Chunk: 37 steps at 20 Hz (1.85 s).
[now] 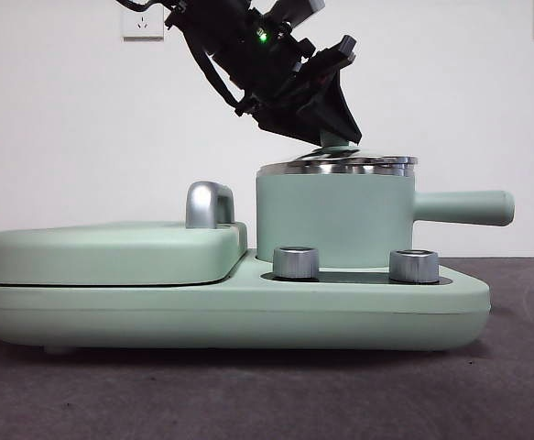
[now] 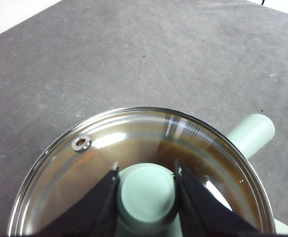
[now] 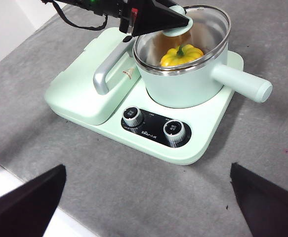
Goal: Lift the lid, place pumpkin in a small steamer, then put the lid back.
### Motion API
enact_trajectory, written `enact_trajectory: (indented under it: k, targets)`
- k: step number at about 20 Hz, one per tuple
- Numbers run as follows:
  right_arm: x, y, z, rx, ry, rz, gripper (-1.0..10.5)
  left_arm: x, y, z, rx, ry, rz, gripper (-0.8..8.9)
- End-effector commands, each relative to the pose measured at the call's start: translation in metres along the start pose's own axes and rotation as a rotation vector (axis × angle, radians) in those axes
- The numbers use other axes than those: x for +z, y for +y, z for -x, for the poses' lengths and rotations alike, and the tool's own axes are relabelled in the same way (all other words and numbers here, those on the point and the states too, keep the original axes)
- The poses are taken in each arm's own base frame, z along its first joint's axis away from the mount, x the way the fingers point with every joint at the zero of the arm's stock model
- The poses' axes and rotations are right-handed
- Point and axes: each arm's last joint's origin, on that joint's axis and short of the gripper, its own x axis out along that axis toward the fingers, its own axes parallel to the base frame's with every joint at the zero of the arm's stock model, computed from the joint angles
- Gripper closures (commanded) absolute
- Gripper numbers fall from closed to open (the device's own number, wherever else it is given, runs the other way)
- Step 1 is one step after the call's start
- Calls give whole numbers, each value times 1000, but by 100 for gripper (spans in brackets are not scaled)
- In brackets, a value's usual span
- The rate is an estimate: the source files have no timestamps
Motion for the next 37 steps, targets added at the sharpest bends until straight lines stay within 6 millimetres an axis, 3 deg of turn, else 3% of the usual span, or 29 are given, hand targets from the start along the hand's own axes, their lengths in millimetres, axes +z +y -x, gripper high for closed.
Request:
enact_trajectory:
  k: [1,5,11,16,32,34,37]
  targets:
    - [2,1,2,13,-13,-11,411,9,-3,-6,21,0,10,799]
    - [2,1,2,13,-14,-15,411,18,-3,0,20,24,15,799]
    - [2,1,2,14,-13,-32,411,17,-4,1,14,57,14,798]
    - [2,1,2,14,-13,-33,411,23,-11,-1,5,4,-53,799]
    - [2,1,2,13,-13,-33,411,6,-12,-12,-18,121,-16,778]
    - [2,1,2,13,-13,-33,411,6,-13,-12,-17,119,-8,661]
    - [2,1,2,13,-14,-32,411,9,-12,-10,-15,113,13,299]
